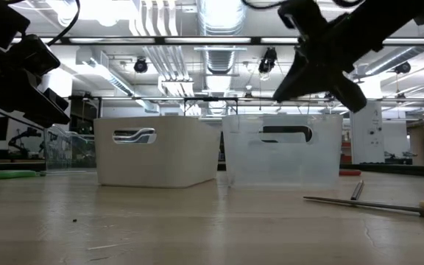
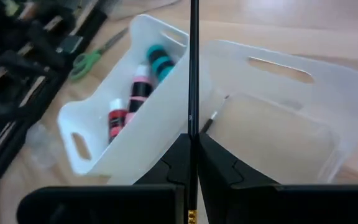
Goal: Pick & Place Paint Supplies
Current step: Put the yellow paint brush into the bottom transparent bin
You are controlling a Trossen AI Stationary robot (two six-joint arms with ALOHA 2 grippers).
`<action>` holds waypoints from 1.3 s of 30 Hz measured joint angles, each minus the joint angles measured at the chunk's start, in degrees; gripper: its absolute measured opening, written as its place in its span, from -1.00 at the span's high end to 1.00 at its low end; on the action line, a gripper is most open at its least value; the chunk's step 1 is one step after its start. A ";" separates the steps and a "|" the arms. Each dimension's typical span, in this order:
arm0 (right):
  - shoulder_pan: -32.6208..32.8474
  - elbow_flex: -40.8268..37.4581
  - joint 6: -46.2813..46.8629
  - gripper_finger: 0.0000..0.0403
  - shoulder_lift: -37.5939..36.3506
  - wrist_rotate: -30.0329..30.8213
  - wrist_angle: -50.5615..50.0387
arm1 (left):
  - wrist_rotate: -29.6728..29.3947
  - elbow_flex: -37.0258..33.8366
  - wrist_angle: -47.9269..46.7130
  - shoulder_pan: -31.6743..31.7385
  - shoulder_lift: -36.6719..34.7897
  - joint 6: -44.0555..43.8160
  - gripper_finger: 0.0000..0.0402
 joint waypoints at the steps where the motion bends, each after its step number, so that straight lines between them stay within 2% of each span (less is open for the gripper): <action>1: -0.06 -0.06 1.25 0.93 0.70 0.02 0.29 | 0.00 0.00 0.00 0.00 0.00 0.02 0.46; 4: -0.05 -0.22 4.15 0.93 2.88 -0.34 0.40 | 0.00 0.00 0.00 0.00 0.00 0.02 0.46; 13: -0.04 0.44 6.22 0.93 7.38 -6.37 0.46 | 0.00 0.00 0.00 0.00 0.00 0.02 0.46; 36: -0.11 0.46 7.27 0.92 10.50 -8.56 0.48 | 0.00 -0.02 0.00 -0.02 -0.02 0.01 0.46; 39: -0.11 0.46 7.14 0.86 10.50 -8.44 0.56 | 0.00 -0.01 0.00 -0.02 -0.02 0.02 0.46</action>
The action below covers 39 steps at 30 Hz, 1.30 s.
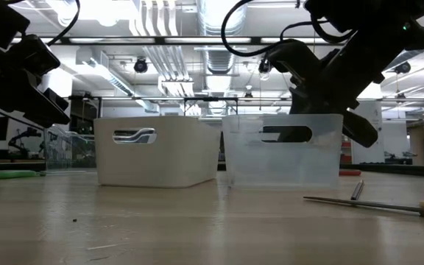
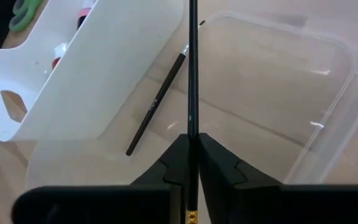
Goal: Pick & Place Paint Supplies
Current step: Put the yellow paint brush into the bottom transparent bin
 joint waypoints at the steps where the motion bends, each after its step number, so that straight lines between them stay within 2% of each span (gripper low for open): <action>1: 0.00 0.00 -0.02 0.82 0.00 0.00 0.00 | 0.00 0.01 0.00 0.02 0.00 0.00 0.46; 7: 0.02 0.00 -1.40 0.49 0.00 0.05 0.07 | 0.00 0.01 0.00 0.02 0.02 0.00 0.46; 11: 0.01 0.00 -3.22 0.34 -0.01 0.78 0.35 | 0.00 0.01 0.00 0.02 0.01 0.00 0.46; 21: 0.02 0.00 -13.52 0.29 -5.63 0.79 0.05 | 0.00 0.01 0.00 0.00 0.00 0.00 0.46; 28: 0.71 0.00 -32.89 0.29 -15.84 -10.45 -9.23 | 0.00 0.00 0.00 0.00 0.02 0.00 0.46; 33: 2.35 0.04 -39.92 0.29 -23.71 -11.36 -21.07 | 0.00 0.01 0.00 0.02 0.02 -0.01 0.46; 39: 4.29 -0.20 -53.96 0.29 -29.93 -11.58 -34.82 | 0.00 -0.01 0.00 0.01 0.02 -0.01 0.46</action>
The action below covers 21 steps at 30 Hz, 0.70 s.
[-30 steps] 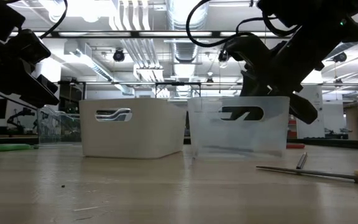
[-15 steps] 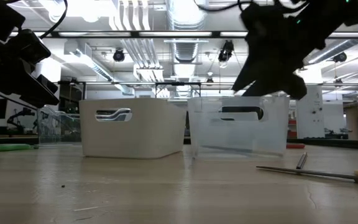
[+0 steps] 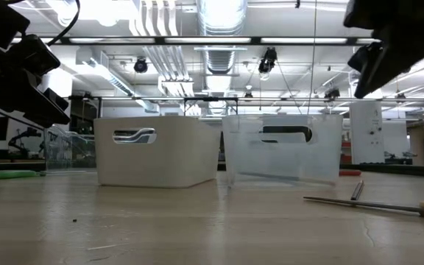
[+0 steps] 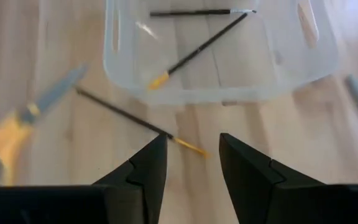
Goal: Pick & Place Paint Supplies
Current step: Put the yellow paint brush into the bottom transparent bin
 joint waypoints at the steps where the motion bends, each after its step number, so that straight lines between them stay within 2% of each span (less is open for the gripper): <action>1: -0.01 -0.30 -2.97 0.29 -0.35 0.02 -0.38 | 0.00 0.00 -0.01 0.00 0.00 0.01 0.46; 13: -0.01 -2.56 -35.41 0.29 3.75 -0.04 1.42 | 0.00 0.00 -0.02 -0.01 0.00 0.01 0.46; 16: -0.16 -3.20 -36.61 0.29 6.14 -0.42 2.42 | 0.00 0.00 0.00 0.01 0.00 0.01 0.46; 21: -0.81 -5.52 -34.19 0.29 9.51 -5.37 6.81 | 0.00 0.00 0.00 0.00 0.00 0.01 0.46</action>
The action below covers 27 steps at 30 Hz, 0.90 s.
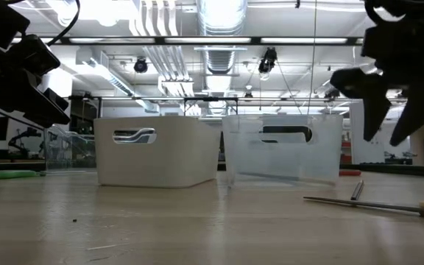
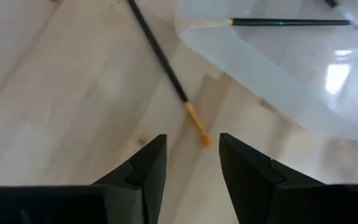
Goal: Pick & Place Paint Supplies
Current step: Put the yellow paint brush into the bottom transparent bin
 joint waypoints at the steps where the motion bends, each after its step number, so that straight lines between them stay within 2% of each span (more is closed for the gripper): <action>1: -0.11 -0.62 0.17 0.29 0.36 -0.45 1.36 | 0.00 0.00 0.00 0.01 0.00 -0.01 0.46; 18: -5.18 -20.54 -3.42 0.29 -6.84 -4.07 33.51 | 0.00 -0.01 0.00 -0.01 -0.02 0.00 0.46; 27: -9.90 -22.98 -4.46 0.29 -3.98 -10.45 38.87 | 0.00 0.01 0.00 0.00 0.00 0.00 0.46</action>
